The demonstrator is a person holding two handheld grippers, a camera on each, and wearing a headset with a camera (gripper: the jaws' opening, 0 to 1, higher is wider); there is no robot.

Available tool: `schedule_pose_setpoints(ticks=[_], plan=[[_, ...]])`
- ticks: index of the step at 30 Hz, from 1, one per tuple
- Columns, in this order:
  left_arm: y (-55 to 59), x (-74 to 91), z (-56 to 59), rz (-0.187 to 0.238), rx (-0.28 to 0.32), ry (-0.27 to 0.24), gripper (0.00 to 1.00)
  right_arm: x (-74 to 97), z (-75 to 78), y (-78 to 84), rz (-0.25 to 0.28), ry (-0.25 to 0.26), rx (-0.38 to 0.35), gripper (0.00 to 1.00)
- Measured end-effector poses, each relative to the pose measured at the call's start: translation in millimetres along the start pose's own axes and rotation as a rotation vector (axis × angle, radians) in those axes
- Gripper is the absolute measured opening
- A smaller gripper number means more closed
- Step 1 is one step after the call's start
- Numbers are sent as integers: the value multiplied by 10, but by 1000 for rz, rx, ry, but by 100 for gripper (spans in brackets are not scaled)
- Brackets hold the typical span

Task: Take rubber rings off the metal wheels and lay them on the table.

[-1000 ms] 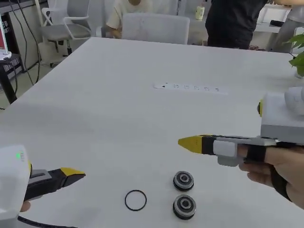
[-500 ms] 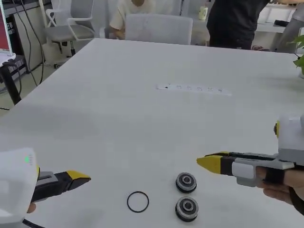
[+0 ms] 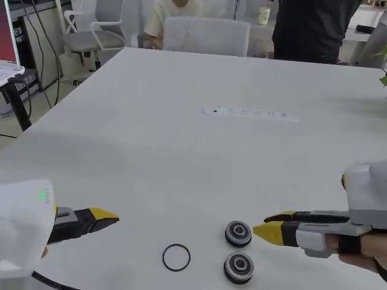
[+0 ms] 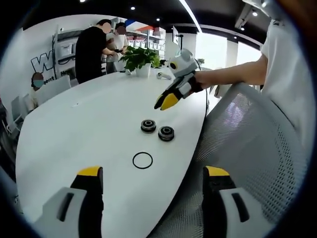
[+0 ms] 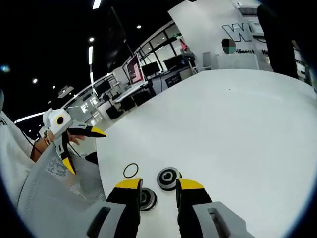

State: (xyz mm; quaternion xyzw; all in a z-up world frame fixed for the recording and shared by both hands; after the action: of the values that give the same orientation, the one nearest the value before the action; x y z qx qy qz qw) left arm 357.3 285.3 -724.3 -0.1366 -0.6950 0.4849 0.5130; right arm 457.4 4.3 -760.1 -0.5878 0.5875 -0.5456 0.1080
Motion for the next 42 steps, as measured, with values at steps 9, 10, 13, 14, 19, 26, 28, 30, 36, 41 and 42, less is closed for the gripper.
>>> schedule_pose_setpoints(ticks=[9, 10, 13, 14, 19, 26, 28, 30, 36, 41, 42], plan=[[-616, -59, -8, 75, -169, 1, 72, -54, -45, 66, -69, -36, 62, 25], [-677, -66, -6, 93, -192, 4, 70, -60, -49, 77, -74, -39, 64, 26], [-836, -99, 28, 140, -224, 38, 68, -70, -59, 88, -82, -39, 72, 27], [-895, -118, 59, 167, -232, 70, 68, -73, -61, 88, -80, -42, 70, 27], [-1005, -217, 85, 209, -251, 101, 66, -83, -82, 100, -78, -51, 83, 27], [-1084, -514, 53, 214, -293, 137, 60, -95, -98, 138, -95, -70, 120, 28], [-1120, -594, 58, 215, -306, 145, 57, -94, -97, 157, -107, -68, 125, 28], [-1151, -682, 73, 222, -292, 152, 53, -95, -89, 169, -117, -63, 134, 28], [-1107, -922, 111, 202, -331, 187, 47, -85, -114, 202, -152, -76, 181, 26], [-925, -1115, 116, 189, -290, 228, 45, -84, -124, 242, -175, -95, 209, 27], [-870, -1154, 134, 201, -272, 239, 44, -93, -127, 263, -189, -100, 224, 26]])
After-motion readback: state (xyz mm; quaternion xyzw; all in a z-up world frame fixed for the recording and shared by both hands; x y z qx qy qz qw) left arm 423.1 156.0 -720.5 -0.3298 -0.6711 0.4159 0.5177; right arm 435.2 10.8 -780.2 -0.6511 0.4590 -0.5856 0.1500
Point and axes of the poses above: the centre of the closed fingertips' face, and the gripper's own axes: x roughly backward along the fingers, z roughly to its right, y roughly out of its underside, the point moved 9 cm from there along x, roughly backward along the fingers, and after that the axes turned 1 degree about y, right-handed, at the moved point
